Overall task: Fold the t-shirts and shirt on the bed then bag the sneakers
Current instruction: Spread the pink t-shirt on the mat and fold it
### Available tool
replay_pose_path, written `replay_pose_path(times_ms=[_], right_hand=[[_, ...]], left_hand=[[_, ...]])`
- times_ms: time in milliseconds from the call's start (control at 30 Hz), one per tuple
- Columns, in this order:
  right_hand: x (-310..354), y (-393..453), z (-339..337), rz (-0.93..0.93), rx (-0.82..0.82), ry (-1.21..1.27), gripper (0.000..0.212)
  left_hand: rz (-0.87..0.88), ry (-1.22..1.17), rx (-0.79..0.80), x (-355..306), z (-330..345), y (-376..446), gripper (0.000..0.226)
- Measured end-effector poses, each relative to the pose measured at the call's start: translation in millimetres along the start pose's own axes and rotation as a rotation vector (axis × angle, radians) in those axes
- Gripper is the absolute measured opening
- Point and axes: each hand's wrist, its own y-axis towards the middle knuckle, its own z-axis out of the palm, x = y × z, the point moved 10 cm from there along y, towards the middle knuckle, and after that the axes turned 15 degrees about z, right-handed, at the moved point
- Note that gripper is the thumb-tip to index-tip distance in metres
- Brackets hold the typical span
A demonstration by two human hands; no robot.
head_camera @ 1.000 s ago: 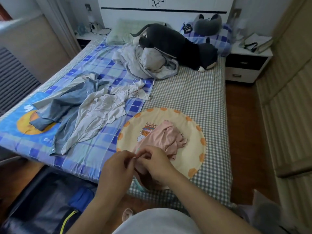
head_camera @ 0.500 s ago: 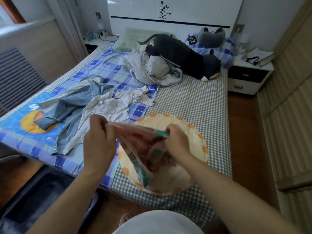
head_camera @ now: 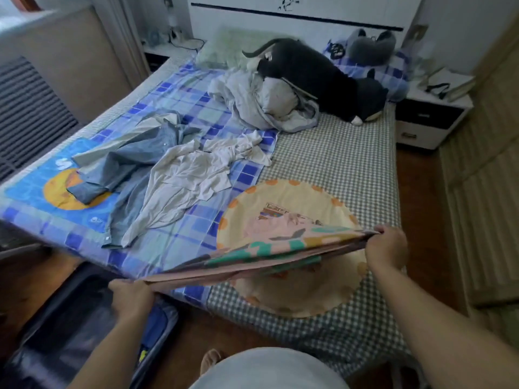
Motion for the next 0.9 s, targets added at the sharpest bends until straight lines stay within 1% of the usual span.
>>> replay_pose_path(times_ms=[33, 100, 167, 200, 233, 267, 300, 333, 367, 400, 467, 500, 567, 600, 633, 667, 700, 767, 833, 867, 900], right_hand=[[-24, -6, 9, 0.098, 0.034, 0.056, 0.031], [-62, -27, 36, 0.277, 0.166, 0.237, 0.030], [-94, -60, 80, 0.494, 0.416, 0.515, 0.027], [-105, -81, 98, 0.592, 0.527, 0.614, 0.026], [-113, -98, 109, 0.648, 0.583, 0.660, 0.025], [-119, -113, 112, 0.658, 0.596, 0.653, 0.025], [-119, -124, 110, 0.645, 0.590, 0.639, 0.026], [-115, -132, 104, 0.584, 0.578, 0.578, 0.022], [-108, -138, 101, 0.512, 0.610, 0.520, 0.014], [-98, -146, 98, 0.436, 0.684, 0.464, 0.010], [-87, -155, 92, 0.270, 0.814, 0.294, 0.035], [-82, -156, 87, 0.164, 0.829, 0.169, 0.046], [-77, -163, 79, -0.078, 0.803, -0.184, 0.062], [-79, -170, 78, -0.178, 0.794, -0.350, 0.069], [-84, -174, 80, -0.242, 0.782, -0.463, 0.074], [-88, -176, 79, -0.280, 0.736, -0.540, 0.075], [-92, -173, 78, -0.302, 0.663, -0.559, 0.072], [-92, -166, 70, -0.245, 0.516, -0.517, 0.062], [-86, -166, 67, -0.137, 0.467, -0.399, 0.048], [-80, -170, 68, -0.119, 0.462, -0.380, 0.044], [-71, -176, 71, -0.152, 0.457, -0.411, 0.042]], left_hand=[[0.001, 0.000, 0.025, 17, 6, -2, 0.015], [0.025, -0.006, 0.075, 40, 15, -4, 0.017], [0.048, -0.030, 0.155, 49, 29, -3, 0.026], [0.059, -0.039, 0.216, 53, 38, -2, 0.029], [0.106, -0.025, 0.261, 52, 45, -1, 0.030], [0.132, -0.025, 0.280, 47, 48, -2, 0.028], [0.147, -0.063, 0.298, 44, 51, -1, 0.027], [0.126, -0.138, 0.297, 40, 53, 0, 0.028], [0.096, -0.224, 0.271, 36, 54, 2, 0.030], [0.045, -0.329, 0.228, 33, 53, 5, 0.035], [-0.070, -0.559, 0.141, 31, 52, 12, 0.040], [-0.103, -0.639, 0.111, 28, 51, 16, 0.041], [-0.194, -0.796, 0.059, 30, 49, 26, 0.038], [-0.257, -0.862, 0.027, 34, 50, 34, 0.036], [-0.305, -0.911, -0.005, 36, 50, 42, 0.034], [-0.335, -0.955, -0.020, 36, 49, 49, 0.032], [-0.337, -0.958, -0.025, 33, 45, 55, 0.031], [-0.316, -0.925, -0.050, 35, 36, 67, 0.032], [-0.272, -0.833, -0.011, 40, 27, 76, 0.033], [-0.258, -0.797, 0.032, 43, 24, 78, 0.032], [-0.263, -0.759, 0.088, 46, 25, 79, 0.030]])
